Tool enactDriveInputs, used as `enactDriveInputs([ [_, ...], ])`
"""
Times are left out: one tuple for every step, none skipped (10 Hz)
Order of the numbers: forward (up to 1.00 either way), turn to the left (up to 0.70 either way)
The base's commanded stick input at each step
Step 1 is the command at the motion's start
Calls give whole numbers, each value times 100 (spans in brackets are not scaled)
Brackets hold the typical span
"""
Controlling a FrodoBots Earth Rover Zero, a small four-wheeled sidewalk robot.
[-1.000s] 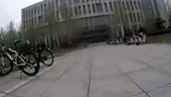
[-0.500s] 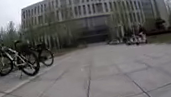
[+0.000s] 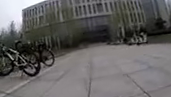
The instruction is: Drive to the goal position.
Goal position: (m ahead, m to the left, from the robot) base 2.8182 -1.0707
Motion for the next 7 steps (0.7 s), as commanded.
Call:
enactDriveInputs([
  [70, -35],
  [70, -35],
  [70, -35],
  [70, -35],
  [70, -35],
  [70, -35],
  [70, -35],
])
